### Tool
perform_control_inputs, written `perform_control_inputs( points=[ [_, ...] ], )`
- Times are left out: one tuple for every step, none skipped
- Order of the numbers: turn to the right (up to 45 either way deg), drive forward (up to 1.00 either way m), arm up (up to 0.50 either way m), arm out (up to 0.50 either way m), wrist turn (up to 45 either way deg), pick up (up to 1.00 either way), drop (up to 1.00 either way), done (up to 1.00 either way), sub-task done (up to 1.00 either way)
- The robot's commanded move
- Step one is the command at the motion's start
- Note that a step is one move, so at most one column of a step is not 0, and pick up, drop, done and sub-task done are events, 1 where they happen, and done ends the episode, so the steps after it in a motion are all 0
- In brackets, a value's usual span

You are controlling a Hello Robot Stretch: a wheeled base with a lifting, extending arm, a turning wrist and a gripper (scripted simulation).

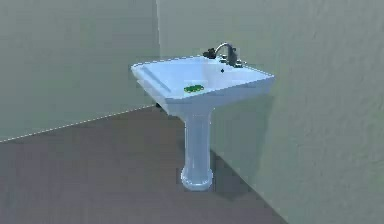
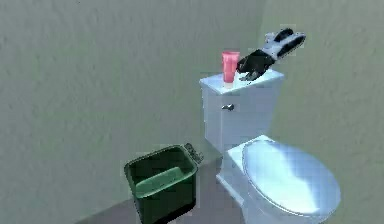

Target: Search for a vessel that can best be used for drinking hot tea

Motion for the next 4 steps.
perform_control_inputs(
  points=[
    [-45.0,0.0,0.0,0.0,0.0,0.0,0.0,0.0,0.0],
    [-45.0,0.0,0.0,0.0,0.0,0.0,0.0,0.0,0.0],
    [-21.0,0.0,0.0,0.0,0.0,0.0,0.0,0.0,0.0],
    [0.0,1.0,0.0,0.0,0.0,0.0,0.0,0.0,0.0]
  ],
)
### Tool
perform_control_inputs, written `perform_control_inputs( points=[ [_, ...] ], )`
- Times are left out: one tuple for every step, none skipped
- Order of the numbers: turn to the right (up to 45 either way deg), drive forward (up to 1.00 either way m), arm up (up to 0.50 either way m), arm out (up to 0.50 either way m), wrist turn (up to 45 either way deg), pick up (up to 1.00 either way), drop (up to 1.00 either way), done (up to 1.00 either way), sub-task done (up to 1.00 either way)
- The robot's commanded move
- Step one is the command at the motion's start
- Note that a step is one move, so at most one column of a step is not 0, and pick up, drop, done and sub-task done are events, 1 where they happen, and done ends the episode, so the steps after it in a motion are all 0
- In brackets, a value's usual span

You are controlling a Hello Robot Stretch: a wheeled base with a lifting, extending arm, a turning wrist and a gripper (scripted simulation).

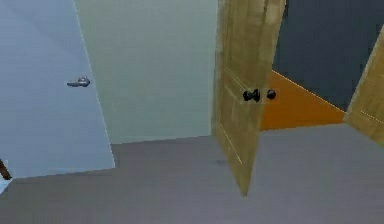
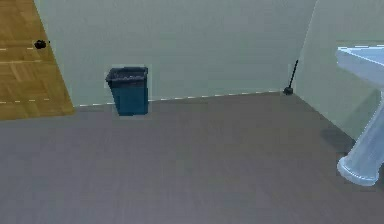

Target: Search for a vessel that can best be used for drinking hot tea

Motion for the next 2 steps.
perform_control_inputs(
  points=[
    [0.0,0.1,0.0,0.0,0.0,0.0,0.0,0.0,0.0],
    [-45.0,0.0,0.0,0.0,0.0,0.0,0.0,0.0,0.0]
  ],
)
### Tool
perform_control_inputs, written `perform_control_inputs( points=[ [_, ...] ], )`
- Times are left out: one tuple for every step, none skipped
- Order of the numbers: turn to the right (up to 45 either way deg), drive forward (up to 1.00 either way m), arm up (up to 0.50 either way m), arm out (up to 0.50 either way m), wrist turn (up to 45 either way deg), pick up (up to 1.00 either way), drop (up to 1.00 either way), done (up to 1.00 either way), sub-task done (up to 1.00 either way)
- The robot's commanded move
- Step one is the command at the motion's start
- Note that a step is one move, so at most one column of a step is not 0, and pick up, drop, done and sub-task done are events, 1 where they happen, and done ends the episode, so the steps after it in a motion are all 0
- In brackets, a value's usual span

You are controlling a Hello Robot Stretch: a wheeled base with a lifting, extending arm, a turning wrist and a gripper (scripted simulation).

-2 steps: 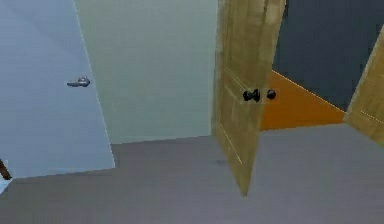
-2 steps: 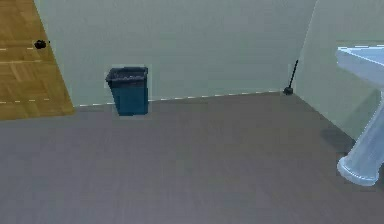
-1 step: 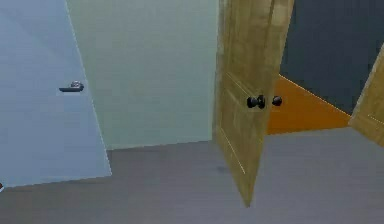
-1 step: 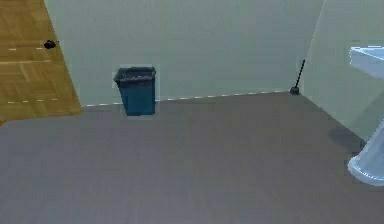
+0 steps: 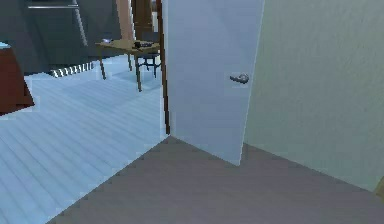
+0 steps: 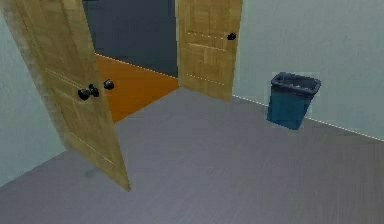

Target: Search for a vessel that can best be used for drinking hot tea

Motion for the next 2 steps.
perform_control_inputs(
  points=[
    [-3.0,0.0,0.0,0.0,0.0,0.0,0.0,0.0,0.0],
    [0.0,0.45,0.0,0.0,0.0,0.0,0.0,0.0,0.0]
  ],
)
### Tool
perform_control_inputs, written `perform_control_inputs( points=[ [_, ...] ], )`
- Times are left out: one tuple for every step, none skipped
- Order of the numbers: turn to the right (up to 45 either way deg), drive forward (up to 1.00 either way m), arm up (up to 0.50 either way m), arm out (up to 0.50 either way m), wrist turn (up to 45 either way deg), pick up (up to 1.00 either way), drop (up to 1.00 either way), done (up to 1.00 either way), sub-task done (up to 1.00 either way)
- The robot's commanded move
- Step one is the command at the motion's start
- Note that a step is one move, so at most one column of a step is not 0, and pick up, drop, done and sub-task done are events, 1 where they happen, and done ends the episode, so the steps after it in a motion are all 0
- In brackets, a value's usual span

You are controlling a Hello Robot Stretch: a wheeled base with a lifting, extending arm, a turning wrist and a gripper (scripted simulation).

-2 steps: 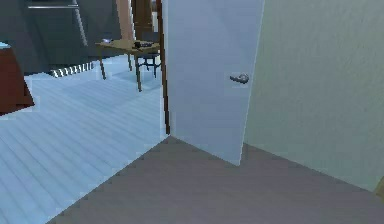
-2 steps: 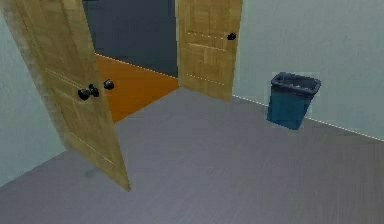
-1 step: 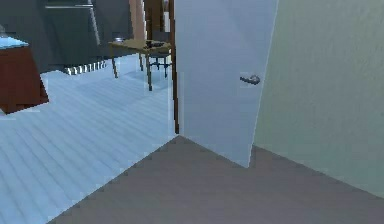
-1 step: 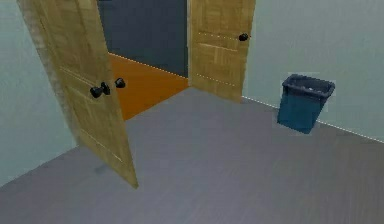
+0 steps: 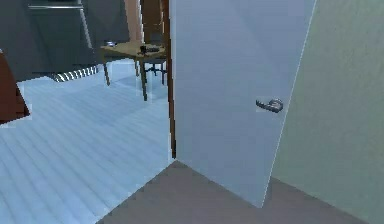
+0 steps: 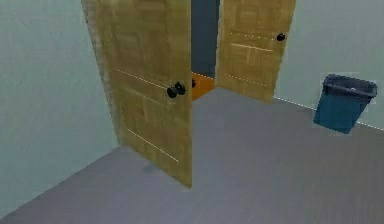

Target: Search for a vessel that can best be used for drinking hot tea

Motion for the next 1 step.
perform_control_inputs(
  points=[
    [-33.0,0.0,0.0,0.0,0.0,0.0,0.0,0.0,0.0]
  ],
)
